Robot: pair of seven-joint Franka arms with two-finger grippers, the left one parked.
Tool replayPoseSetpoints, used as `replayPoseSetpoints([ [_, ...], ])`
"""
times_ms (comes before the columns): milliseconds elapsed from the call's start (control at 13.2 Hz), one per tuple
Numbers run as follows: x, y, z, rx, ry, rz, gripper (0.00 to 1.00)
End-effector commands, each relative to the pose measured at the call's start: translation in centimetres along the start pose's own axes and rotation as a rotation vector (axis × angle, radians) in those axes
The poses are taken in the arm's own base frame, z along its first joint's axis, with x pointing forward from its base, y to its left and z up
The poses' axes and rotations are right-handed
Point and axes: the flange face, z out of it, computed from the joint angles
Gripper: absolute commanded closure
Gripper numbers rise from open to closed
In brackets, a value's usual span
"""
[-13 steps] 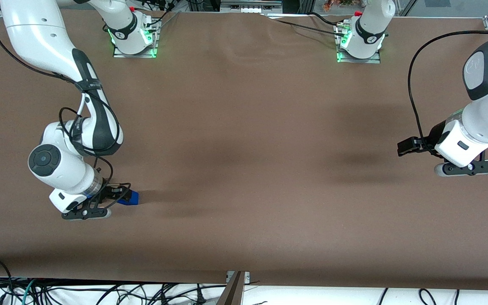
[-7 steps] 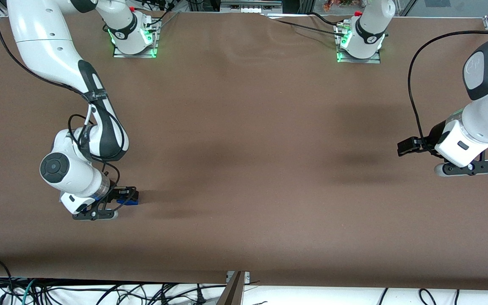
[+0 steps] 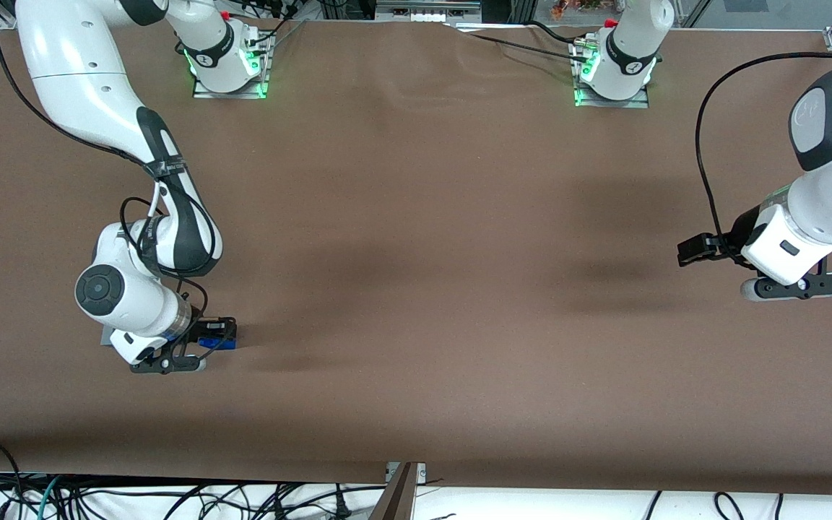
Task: Insert blue part into gray base with right arm
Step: 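Close the right gripper on the blue part and lift it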
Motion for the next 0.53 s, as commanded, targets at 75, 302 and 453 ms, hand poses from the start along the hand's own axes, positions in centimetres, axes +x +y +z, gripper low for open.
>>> replayPoseSetpoints([
  [75,0.1,0.1,-1.2,0.007,-0.018,-0.006,0.66],
  [302,0.4,1.6,-6.0,0.002,-0.045,-0.017,0.66],
  [453,0.5,4.6,-9.5,-0.005,-0.060,-0.031,0.66],
])
